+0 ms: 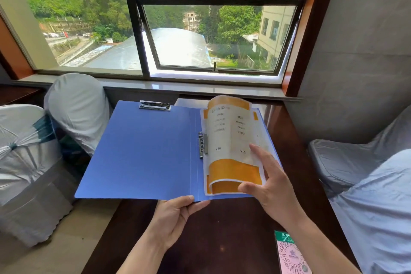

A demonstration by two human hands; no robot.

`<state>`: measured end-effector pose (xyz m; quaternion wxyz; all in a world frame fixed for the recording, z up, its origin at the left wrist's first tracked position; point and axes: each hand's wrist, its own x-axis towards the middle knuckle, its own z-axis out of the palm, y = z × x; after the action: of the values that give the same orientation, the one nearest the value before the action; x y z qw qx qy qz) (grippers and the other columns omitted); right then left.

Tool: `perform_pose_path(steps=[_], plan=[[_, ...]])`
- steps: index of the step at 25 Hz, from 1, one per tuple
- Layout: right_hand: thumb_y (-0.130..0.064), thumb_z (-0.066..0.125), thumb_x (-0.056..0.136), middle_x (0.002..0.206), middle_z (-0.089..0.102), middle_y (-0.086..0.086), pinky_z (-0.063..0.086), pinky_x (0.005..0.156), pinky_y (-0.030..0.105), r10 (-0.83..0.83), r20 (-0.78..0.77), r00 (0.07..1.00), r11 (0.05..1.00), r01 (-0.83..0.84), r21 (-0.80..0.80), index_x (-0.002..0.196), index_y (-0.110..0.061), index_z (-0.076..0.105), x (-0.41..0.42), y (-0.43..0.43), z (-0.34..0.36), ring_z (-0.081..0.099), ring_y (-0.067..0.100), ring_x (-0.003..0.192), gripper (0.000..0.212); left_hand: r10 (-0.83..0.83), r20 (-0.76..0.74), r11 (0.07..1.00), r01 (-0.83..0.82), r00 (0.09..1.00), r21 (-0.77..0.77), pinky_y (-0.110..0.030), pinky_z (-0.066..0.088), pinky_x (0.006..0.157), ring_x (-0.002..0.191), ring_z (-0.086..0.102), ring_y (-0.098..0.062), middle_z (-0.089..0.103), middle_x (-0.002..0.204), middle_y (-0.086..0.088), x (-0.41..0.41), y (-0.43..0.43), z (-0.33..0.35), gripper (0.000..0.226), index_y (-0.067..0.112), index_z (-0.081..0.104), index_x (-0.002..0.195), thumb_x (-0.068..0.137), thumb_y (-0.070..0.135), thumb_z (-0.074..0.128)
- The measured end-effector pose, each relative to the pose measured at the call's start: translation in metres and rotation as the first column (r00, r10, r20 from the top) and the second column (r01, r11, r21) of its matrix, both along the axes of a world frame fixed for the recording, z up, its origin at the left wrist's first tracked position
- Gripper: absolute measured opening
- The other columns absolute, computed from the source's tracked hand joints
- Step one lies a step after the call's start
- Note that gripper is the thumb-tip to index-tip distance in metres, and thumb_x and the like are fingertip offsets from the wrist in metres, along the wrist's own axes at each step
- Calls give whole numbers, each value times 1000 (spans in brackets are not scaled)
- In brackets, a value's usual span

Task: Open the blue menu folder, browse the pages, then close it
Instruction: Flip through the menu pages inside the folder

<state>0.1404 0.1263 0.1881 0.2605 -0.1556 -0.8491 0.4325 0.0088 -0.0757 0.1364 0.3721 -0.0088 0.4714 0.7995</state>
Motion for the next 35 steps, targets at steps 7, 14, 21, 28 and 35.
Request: perform_pose_path(steps=[7, 14, 21, 28, 35], plan=[[-97, 42, 60, 163, 19, -21, 30, 113, 15, -39, -161, 986, 992, 19, -122, 146, -57, 12, -12, -23, 20, 23, -8, 146, 99, -32, 10, 999, 32, 999, -12, -44, 65, 68, 75, 74, -41, 60, 71, -18, 2, 3, -6, 18, -19, 65, 74, 89, -14, 55], [-64, 53, 88, 166, 1, -30, 35, 118, 52, 57, -217, 974, 988, -87, -131, 151, -58, -9, -51, -59, 33, 15, 7, 154, 88, -46, -73, 985, 57, 996, 161, -58, 59, 82, 107, 67, -49, 66, 125, -28, 18, 16, -10, 44, -8, 54, 128, 86, -21, 51], [-84, 34, 81, 160, -3, -28, 12, 125, 36, 236, 96, 967, 966, -245, 88, 156, -42, -6, -74, -85, 12, 1, -6, 147, 95, -56, -107, 977, 77, 993, 201, -48, 60, 80, 113, 64, -47, 63, 126, -34, 28, 16, -4, 59, -9, 45, 137, 80, -13, 60], [-75, 33, 90, 163, 22, -19, 17, 124, 29, 98, 85, 992, 995, -100, 24, 157, -35, 20, -54, -60, 4, 13, -7, 146, 80, -49, -161, 959, 92, 986, 269, -56, 58, 85, 115, 62, -49, 62, 133, -26, 20, 13, -5, 58, 12, 56, 135, 88, -20, 47], [-80, 4, 88, 169, 14, 6, -1, 126, 40, -405, 199, 892, 789, 231, 570, 159, -20, 17, 12, 1, -14, 1, 19, 156, 95, 41, -103, 938, -3, 994, 347, -55, 59, 81, 114, 65, -45, 69, 125, -18, -2, 11, -5, 50, 17, 70, 116, 82, -17, 55]])
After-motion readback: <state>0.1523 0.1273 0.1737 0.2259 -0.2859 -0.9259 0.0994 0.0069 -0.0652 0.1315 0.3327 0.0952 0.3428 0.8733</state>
